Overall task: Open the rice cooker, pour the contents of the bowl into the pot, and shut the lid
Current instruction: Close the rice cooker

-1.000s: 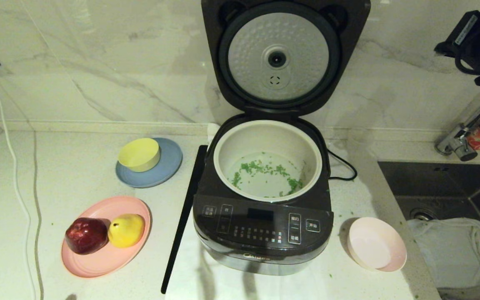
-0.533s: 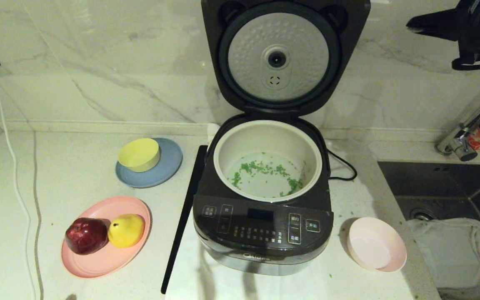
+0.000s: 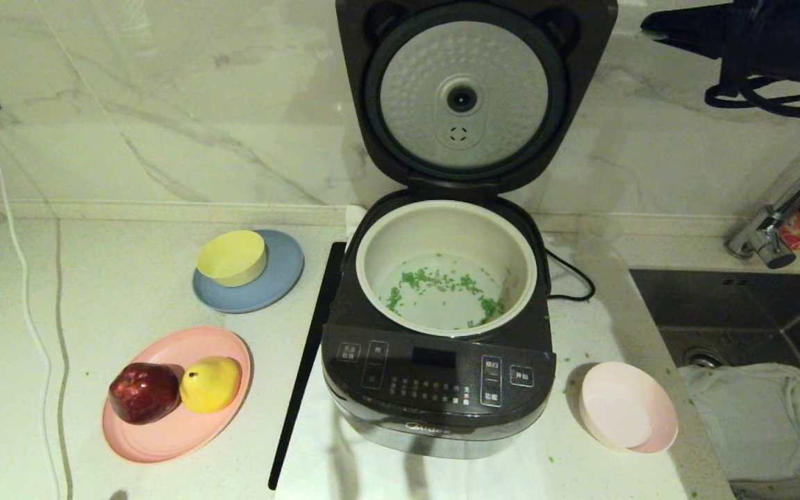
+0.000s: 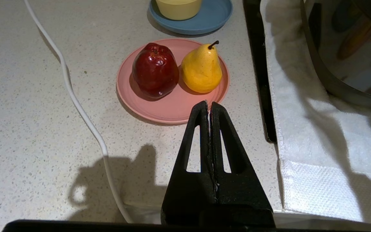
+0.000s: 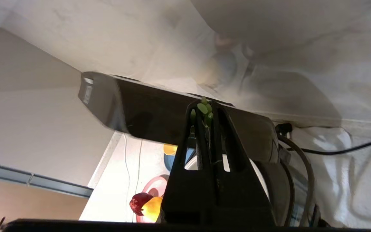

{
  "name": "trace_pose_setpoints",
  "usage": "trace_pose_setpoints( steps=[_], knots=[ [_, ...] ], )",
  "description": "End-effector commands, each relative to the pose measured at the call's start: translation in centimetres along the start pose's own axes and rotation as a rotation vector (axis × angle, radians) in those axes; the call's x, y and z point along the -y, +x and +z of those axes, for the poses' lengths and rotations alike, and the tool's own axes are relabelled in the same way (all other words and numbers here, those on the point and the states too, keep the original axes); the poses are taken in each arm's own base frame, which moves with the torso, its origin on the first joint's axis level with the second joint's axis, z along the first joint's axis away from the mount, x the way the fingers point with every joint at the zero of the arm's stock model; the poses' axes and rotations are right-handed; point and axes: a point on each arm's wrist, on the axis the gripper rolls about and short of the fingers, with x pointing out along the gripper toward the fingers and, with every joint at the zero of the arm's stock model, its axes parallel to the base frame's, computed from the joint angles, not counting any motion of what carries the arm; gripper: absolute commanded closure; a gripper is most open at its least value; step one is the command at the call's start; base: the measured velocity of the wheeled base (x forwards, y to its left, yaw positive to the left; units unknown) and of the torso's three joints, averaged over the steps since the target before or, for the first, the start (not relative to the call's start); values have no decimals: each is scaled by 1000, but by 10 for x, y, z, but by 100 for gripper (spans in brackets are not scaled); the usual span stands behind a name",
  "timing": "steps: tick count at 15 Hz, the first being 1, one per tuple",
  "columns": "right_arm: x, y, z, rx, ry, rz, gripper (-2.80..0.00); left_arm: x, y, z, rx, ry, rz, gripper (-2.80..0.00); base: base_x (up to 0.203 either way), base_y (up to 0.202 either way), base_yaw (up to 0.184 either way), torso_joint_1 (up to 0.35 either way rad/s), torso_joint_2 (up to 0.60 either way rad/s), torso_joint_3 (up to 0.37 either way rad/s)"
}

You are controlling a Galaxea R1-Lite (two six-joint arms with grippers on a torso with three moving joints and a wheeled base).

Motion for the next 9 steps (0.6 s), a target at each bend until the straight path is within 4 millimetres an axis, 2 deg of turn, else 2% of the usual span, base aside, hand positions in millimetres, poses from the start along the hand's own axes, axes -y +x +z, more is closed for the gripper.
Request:
trace_pose_setpoints(
  steps=[1,6,9],
  knots=[
    [13,16,-10,-30,20,3,0,0,1,-3,-9,0,0,0,0,0,0,0,0,0],
    [18,40,-21,-28,-3,68,0,0,1,-3,-9,0,0,0,0,0,0,0,0,0],
    [22,47,-24,-31,-7,79,0,0,1,-3,-9,0,0,0,0,0,0,0,0,0]
  ],
)
